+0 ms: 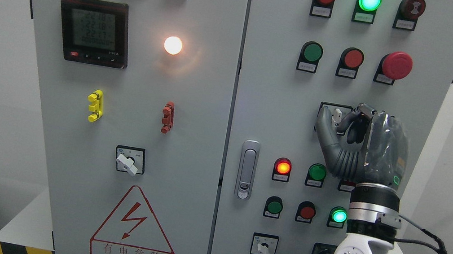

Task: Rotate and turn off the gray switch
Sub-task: 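Open the right fingers and release the knob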

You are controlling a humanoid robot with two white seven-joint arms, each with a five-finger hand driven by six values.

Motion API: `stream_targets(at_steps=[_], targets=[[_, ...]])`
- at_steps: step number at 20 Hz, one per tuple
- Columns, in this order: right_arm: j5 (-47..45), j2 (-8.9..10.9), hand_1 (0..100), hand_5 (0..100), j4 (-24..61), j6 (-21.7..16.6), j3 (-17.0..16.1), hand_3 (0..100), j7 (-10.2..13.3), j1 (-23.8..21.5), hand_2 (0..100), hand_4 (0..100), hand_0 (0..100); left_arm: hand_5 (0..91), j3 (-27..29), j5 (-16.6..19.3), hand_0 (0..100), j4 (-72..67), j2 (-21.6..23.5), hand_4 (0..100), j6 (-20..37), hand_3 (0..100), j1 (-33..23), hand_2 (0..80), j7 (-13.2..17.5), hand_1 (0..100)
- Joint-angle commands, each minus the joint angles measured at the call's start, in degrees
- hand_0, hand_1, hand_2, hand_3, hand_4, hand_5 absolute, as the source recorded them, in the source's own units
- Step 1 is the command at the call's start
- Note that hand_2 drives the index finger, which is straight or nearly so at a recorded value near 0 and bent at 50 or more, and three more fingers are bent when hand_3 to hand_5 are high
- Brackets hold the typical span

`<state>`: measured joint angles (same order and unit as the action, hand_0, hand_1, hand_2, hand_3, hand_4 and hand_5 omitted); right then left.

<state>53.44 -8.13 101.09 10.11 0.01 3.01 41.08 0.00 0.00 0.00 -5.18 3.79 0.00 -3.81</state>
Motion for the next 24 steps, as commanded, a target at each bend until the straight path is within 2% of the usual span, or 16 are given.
stream_targets(at_steps=[1,4,8,10,11,12,13,14,15,16,18,19,20,22,24], targets=[[0.0,0.49,37,100,1.6,-2.2,-1.9,100,2.0,-0.5,69,100,34,0.0,0.4,-1.1,12,1.5,0.0,0,0.0,0,0.5,0.0,0.0,39],[-0.2,1.01,37,100,2.1,-7.4,-2.1,100,5.9,-2.1,69,100,34,0.0,0.4,-1.1,12,1.5,0.0,0,0.0,0,0.5,0.0,0.0,39],[-2.3,1.27,34,100,4.7,-12.7,-2.1,100,8.8,-5.6,65,97,32,0.0,0.4,-1.1,12,1.5,0.0,0,0.0,0,0.5,0.0,0.0,39],[-2.4,3.03,33,99,6.0,-16.3,-2.1,98,9.6,-8.0,57,96,32,0.0,0.4,-1.1,12,1.5,0.0,0,0.0,0,0.5,0.0,0.0,39],[-2.4,4.08,33,98,6.2,-19.6,-2.2,97,9.9,-9.4,55,95,32,0.0,0.4,-1.1,12,1.5,0.0,0,0.0,0,0.5,0.0,0.0,39],[-2.4,4.96,33,86,6.3,-22.0,-2.3,87,10.0,-10.7,46,85,33,0.0,0.4,-1.1,12,1.5,0.0,0,0.0,0,0.5,0.0,0.0,39],[-2.4,5.66,32,72,6.7,-23.0,-2.5,80,10.1,-11.9,42,76,32,0.0,0.4,-1.1,12,1.5,0.0,0,0.0,0,0.5,0.0,0.0,39],[-2.4,6.37,32,66,7.5,-23.3,-2.6,76,10.0,-12.9,40,71,32,0.0,0.4,-1.1,12,1.5,0.0,0,0.0,0,0.5,0.0,0.0,39],[-2.4,7.24,32,54,8.3,-23.4,-2.7,72,9.7,-13.8,39,63,32,0.0,0.4,-1.1,12,1.5,-0.1,0,0.0,0,0.5,0.0,0.0,39],[-2.4,8.56,31,37,9.1,-23.4,-2.8,60,9.2,-14.4,36,48,33,0.0,0.4,-1.1,12,1.5,0.0,0,0.0,0,0.5,0.0,0.0,39],[-2.4,11.02,31,14,10.4,-23.4,-3.0,40,7.9,-15.8,28,27,33,0.0,0.4,-1.1,12,1.5,-0.1,0,0.0,0,0.5,0.0,0.0,39],[-2.5,12.86,30,0,11.2,-23.4,-3.5,22,7.0,-16.8,19,10,34,0.0,0.4,-1.1,12,1.5,0.0,0,0.0,0,0.5,0.0,0.0,39],[-2.6,14.97,29,0,11.8,-23.2,-4.0,16,6.0,-17.8,13,3,34,0.0,0.5,-1.1,12,1.5,0.0,0,0.0,0,0.5,0.0,0.0,39],[-3.4,18.58,24,0,12.7,-22.8,-4.6,5,3.7,-19.5,3,0,34,0.0,0.4,-1.1,12,1.5,0.0,0,0.0,0,0.5,0.0,0.0,39],[-4.7,20.34,23,0,13.3,-22.8,-4.6,2,3.2,-21.3,0,0,28,0.0,0.4,-1.1,12,1.5,0.0,0,0.0,0,0.5,0.0,0.0,39]])
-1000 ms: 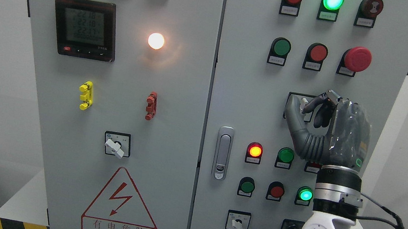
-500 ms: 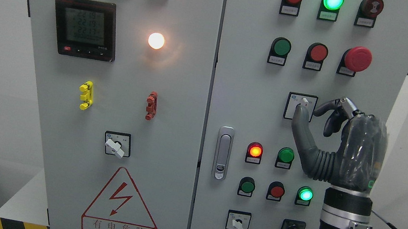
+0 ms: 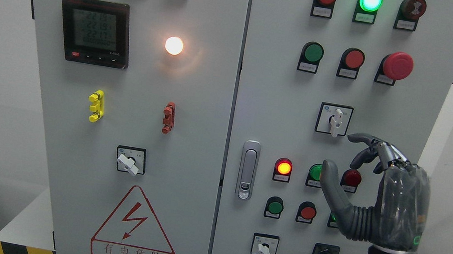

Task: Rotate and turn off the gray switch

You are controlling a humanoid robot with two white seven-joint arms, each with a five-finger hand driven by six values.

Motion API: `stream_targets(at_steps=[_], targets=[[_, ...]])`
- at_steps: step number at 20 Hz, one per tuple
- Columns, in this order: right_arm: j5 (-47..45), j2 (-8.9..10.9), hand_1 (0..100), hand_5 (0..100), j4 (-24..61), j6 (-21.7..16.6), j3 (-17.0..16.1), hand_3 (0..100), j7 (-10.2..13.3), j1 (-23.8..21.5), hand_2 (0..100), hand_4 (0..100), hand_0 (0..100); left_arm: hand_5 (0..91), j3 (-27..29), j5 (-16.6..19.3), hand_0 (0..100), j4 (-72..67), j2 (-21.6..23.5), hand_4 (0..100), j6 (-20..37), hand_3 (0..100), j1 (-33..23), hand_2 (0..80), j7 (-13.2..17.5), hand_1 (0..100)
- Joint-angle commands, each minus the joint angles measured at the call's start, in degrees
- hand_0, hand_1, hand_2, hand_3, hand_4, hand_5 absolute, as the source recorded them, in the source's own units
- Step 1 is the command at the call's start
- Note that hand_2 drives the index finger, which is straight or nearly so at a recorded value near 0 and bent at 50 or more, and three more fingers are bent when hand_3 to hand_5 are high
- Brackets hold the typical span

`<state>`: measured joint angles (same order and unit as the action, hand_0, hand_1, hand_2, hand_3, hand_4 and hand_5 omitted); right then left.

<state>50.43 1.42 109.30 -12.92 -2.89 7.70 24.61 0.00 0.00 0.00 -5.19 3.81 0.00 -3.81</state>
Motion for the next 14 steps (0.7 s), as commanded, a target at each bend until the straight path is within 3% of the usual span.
stream_targets(at_steps=[1,4,6,14], targets=[[-1.7,11.58,23,0,5.5,0.4,-1.7,1,-1.5,-5.5,0,0,27,0.0,0.4,-1.1,12,1.5,0.0,0,0.0,0,0.5,0.0,0.0,39],[-1.7,13.16,20,0,6.3,2.5,-1.7,1,-1.5,-6.0,0,0,24,0.0,0.4,-1.1,12,1.5,0.0,0,0.0,0,0.5,0.0,0.0,39],[-2.0,13.25,15,0,6.4,2.2,-1.7,1,-1.5,-6.0,0,0,22,0.0,0.4,-1.1,12,1.5,0.0,0,0.1,0,0.5,0.0,0.0,39],[-2.0,13.25,16,0,7.3,2.1,-1.5,3,-1.5,-6.0,6,0,17,0.0,0.4,-1.1,12,1.5,0.0,0,0.0,0,0.5,0.0,0.0,39]])
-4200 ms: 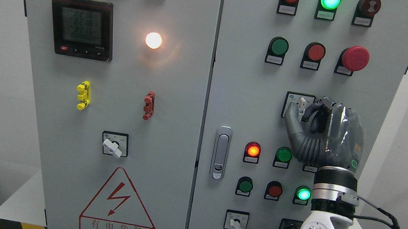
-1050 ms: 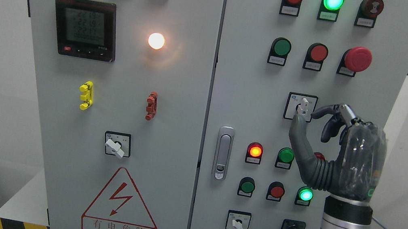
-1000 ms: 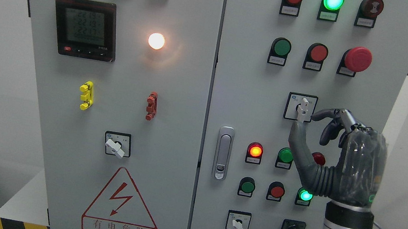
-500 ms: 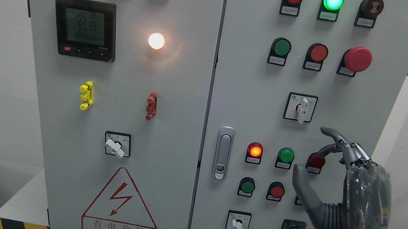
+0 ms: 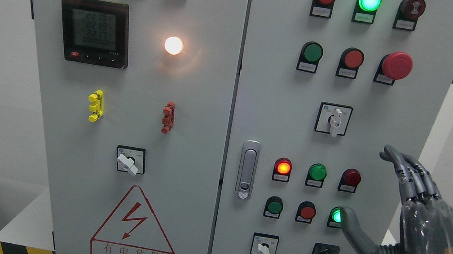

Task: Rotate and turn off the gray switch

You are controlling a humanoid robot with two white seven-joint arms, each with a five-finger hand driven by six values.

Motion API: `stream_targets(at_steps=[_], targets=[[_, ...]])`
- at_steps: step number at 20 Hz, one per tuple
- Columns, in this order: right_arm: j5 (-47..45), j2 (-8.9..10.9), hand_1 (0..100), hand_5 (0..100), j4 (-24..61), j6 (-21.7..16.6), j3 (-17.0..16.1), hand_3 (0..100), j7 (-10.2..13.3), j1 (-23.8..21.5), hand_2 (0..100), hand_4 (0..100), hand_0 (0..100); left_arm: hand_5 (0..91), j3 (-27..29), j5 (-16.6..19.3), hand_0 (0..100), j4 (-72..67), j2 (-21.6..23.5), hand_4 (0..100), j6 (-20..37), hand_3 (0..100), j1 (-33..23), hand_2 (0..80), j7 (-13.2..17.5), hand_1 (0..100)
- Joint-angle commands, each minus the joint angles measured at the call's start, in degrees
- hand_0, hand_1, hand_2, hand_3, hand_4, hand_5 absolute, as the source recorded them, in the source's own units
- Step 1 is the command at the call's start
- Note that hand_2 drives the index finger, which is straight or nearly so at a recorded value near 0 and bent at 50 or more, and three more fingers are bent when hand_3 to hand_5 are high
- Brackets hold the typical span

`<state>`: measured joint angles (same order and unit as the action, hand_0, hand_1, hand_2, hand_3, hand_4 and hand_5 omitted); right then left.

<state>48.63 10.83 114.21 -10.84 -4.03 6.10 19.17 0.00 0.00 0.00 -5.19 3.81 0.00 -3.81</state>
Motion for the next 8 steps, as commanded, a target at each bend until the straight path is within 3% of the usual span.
stream_targets(at_steps=[1,8], targets=[[-0.2,3.77,17,0,2.4,-0.1,-0.4,3,0.0,-0.5,7,0,16,0.0,0.4,-1.1,12,1.5,0.0,0,0.0,0,0.5,0.0,0.0,39],[-0.3,2.8,20,0,2.6,-0.1,0.2,4,-0.1,-0.5,7,0,15,0.0,0.4,-1.1,12,1.5,0.0,0,0.0,0,0.5,0.0,0.0,39]])
